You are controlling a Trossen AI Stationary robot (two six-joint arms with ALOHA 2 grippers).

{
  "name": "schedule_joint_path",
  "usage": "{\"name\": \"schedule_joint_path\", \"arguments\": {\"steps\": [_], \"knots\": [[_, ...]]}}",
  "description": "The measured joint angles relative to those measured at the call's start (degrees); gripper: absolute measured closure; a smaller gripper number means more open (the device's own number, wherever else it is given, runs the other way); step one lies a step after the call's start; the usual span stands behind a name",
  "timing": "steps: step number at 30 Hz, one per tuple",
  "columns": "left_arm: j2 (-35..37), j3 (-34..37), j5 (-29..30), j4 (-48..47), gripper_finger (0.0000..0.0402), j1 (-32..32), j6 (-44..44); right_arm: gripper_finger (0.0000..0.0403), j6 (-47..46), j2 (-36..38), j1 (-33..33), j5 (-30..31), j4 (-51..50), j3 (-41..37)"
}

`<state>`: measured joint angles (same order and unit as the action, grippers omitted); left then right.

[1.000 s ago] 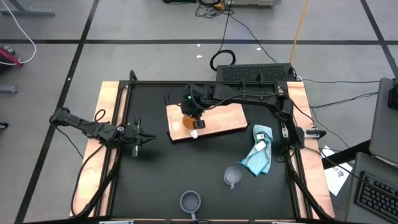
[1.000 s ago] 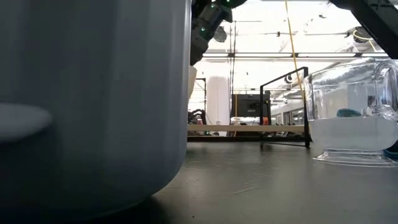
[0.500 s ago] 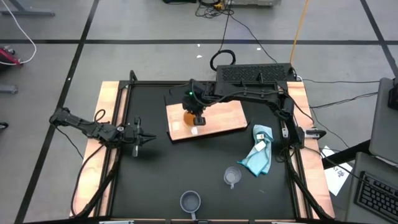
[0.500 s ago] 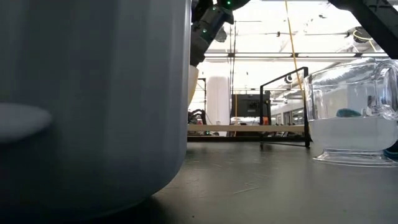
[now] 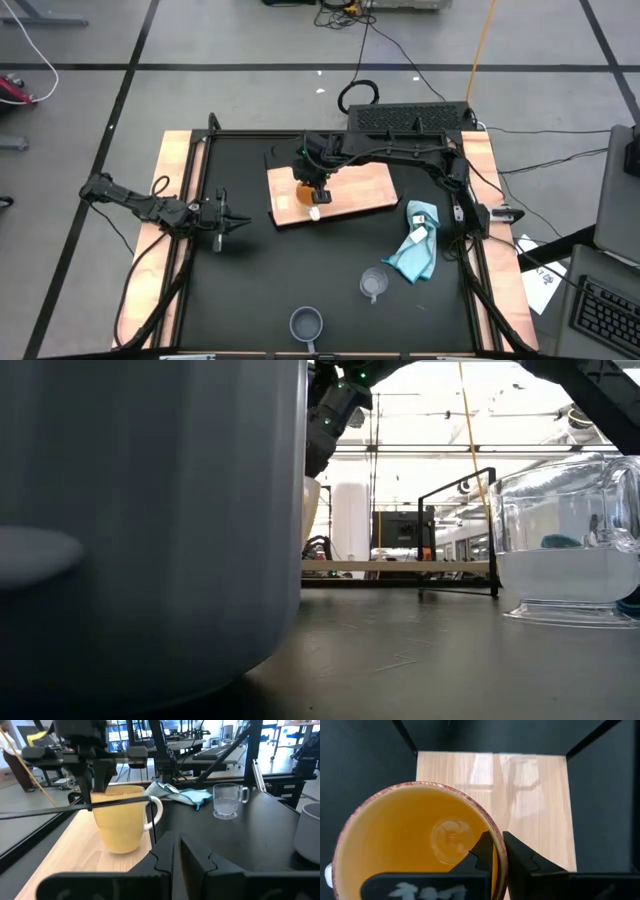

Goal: Stack small to large cups/mugs on shelf
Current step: Put the yellow mug on the shelf

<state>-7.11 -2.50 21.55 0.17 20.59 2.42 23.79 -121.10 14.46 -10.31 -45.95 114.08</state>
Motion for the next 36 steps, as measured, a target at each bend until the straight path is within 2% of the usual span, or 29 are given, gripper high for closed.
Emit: {"name": "schedule_joint_path", "arguments": {"steps": [18,24,36], "knots": [[0.0,0.0,0.0,-0.5,0.0371,0.0,-0.2,0.0391,0.7,-1.3,0.1,-0.1,1.9,0.1],[0.0,0.0,0.0,-0.5,0.0371,0.0,-0.1,0.0368,0.4,-1.3,0.1,-0.3,2.7,0.1],[0.0,0.0,0.0,-1.3,0.0371,0.0,-1.0,0.0361,0.3,-1.3,0.1,-0.4,2.9,0.1]]}}
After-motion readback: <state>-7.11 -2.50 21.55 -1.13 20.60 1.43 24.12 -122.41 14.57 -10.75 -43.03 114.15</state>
